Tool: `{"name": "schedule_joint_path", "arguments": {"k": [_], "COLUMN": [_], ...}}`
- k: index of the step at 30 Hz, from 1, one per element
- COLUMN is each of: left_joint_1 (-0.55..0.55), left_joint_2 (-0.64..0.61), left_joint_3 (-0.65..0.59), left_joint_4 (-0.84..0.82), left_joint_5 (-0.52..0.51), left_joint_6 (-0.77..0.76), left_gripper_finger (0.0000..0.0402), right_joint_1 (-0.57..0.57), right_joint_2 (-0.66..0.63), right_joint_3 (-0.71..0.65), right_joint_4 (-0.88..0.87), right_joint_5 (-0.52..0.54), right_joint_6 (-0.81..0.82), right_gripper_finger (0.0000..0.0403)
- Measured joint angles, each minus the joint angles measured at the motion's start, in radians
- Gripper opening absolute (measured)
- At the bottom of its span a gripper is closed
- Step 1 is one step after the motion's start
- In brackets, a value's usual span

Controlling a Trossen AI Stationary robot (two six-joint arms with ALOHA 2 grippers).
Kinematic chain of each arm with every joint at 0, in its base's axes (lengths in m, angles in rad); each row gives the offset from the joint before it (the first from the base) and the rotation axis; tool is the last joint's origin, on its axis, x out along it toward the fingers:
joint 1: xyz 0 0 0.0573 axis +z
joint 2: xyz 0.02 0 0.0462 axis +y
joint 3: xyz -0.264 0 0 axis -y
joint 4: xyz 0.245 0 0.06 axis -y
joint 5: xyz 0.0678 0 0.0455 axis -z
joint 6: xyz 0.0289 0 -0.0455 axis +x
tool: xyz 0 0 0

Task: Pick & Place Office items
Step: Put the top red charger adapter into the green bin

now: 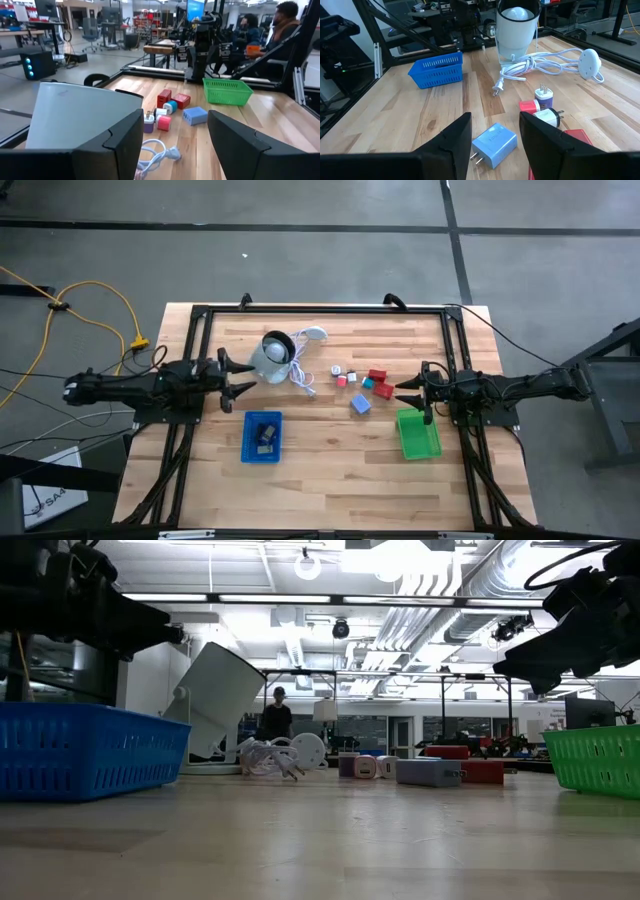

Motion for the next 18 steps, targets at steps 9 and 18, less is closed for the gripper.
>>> {"name": "schedule_joint_path", "arguments": {"k": [9, 18], "left_joint_1": [0.0, 0.0], "left_joint_2": [-0.082, -0.113], "left_joint_3": [-0.039, -0.042], "left_joint_4": [-0.021, -0.101], "left_joint_5": [0.002, 0.012], "left_joint_6": [-0.016, -0.053], "left_gripper_finger": [0.0212, 0.0212], "right_joint_1": [0.0, 0.0], "right_joint_2": [0.0, 0.0], "right_joint_3": [0.0, 0.0], "right_joint_4": [0.0, 0.0], "right_joint_5": [0.0, 0.0], "right_joint_6": [0.0, 0.0], "right_gripper_finger": [0.0153, 0.0153]}}
